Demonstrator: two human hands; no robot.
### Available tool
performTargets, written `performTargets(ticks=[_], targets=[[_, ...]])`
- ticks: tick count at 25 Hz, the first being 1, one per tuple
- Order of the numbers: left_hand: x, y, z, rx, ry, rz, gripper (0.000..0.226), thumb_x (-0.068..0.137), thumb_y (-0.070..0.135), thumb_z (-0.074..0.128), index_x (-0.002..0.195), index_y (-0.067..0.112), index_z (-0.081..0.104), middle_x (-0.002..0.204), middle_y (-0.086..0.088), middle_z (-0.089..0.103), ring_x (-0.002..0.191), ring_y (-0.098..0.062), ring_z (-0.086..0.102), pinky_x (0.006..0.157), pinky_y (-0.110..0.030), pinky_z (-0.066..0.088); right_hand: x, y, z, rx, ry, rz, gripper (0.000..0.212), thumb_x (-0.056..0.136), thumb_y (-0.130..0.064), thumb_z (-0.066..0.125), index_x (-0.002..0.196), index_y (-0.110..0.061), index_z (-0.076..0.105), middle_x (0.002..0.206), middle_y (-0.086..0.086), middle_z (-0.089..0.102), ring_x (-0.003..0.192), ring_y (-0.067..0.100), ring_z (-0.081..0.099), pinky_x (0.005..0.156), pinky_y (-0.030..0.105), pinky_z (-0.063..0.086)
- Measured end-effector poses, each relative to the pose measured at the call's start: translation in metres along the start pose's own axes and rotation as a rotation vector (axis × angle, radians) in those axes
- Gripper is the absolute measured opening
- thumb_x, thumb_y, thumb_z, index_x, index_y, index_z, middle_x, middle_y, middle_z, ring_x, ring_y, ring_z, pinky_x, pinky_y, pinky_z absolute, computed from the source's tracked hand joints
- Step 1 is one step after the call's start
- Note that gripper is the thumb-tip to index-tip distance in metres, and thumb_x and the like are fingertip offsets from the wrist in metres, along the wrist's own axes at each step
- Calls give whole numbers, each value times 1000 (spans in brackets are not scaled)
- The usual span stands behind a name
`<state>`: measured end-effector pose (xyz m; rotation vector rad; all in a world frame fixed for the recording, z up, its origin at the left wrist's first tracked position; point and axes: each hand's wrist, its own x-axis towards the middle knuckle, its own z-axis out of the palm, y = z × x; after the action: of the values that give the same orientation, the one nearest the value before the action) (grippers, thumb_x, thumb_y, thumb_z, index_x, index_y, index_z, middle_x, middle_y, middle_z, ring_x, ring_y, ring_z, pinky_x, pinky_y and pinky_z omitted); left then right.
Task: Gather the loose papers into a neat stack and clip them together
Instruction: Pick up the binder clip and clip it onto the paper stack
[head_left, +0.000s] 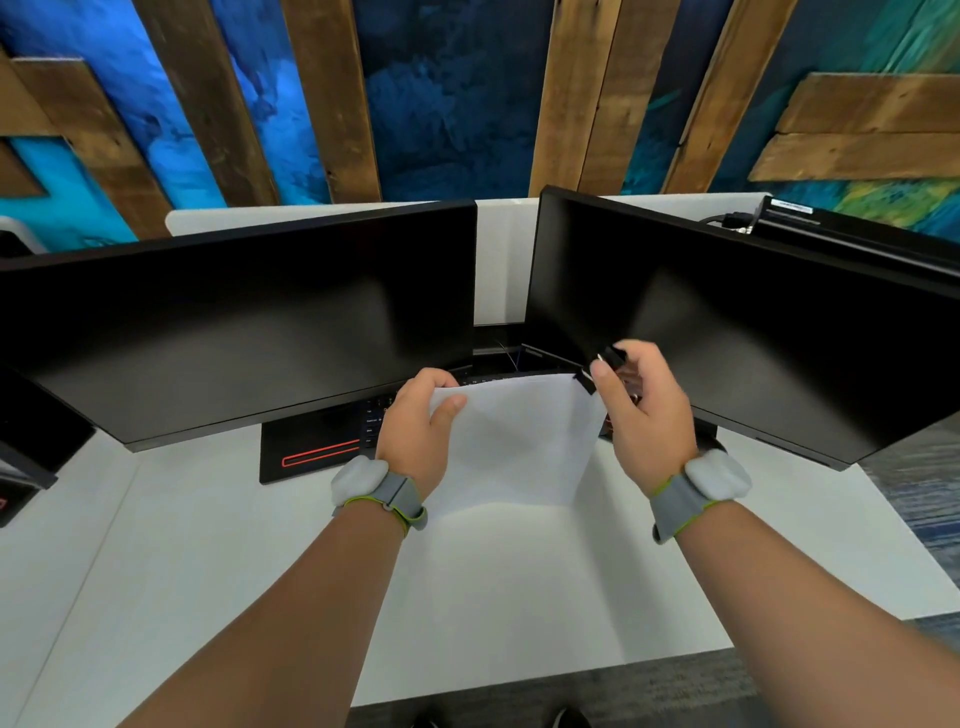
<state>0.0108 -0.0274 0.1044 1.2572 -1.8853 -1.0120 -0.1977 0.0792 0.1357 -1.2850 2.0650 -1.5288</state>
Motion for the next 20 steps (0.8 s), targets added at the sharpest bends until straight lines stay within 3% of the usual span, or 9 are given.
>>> performTargets(ticks=[2,6,9,11,14,17,20], targets=[[0,-2,-1,-3,-14,6,11,98,25,52,89,32,52,97,5,57,83,-15,52,66,-29,37,14,-18,7,-108,-9,-123,22,93,-34,64,114,-25,63,104,0,61,96,16,62,88,30,52],[-1,-2,-2,-11,-16,14,8,97,24,52,91,30,53,99,4,58,85,-13,53,65,-27,37,33,-39,41,-371,-277,-302,31,91,-16,67,121,-18,67,116,3,49,97,16,56,87,18,43],[1,-4,-3,-22,-26,13,8,97,27,53,91,31,53,94,5,58,80,-12,52,63,-28,37,35,-50,62,-566,-456,-387,37,94,-17,60,131,-18,61,124,6,46,108,23,53,94,28,44],[1,-6,-2,-34,-19,4,8,98,29,54,91,31,52,90,4,58,76,-12,51,61,-28,36,31,-57,66,-620,-558,-378,40,96,-23,54,136,-21,56,128,5,44,104,23,50,98,36,44],[2,-6,1,-44,28,-5,7,99,31,55,92,32,53,91,2,60,73,-10,50,60,-26,35,26,-64,67,-582,-679,-308,41,97,-27,49,138,-27,51,132,-1,40,100,17,50,94,33,45],[3,-6,4,-58,52,-14,6,98,34,54,93,33,53,92,2,61,74,-12,52,61,-27,37,24,-62,65,-450,-664,-231,40,97,-39,54,136,-31,54,128,-5,41,103,12,51,92,24,42],[3,-7,5,-61,65,-10,6,98,32,53,92,33,52,94,0,63,78,-16,56,62,-29,41,22,-60,65,-343,-631,-182,44,94,-47,59,136,-33,56,126,-8,43,106,8,48,94,24,43]])
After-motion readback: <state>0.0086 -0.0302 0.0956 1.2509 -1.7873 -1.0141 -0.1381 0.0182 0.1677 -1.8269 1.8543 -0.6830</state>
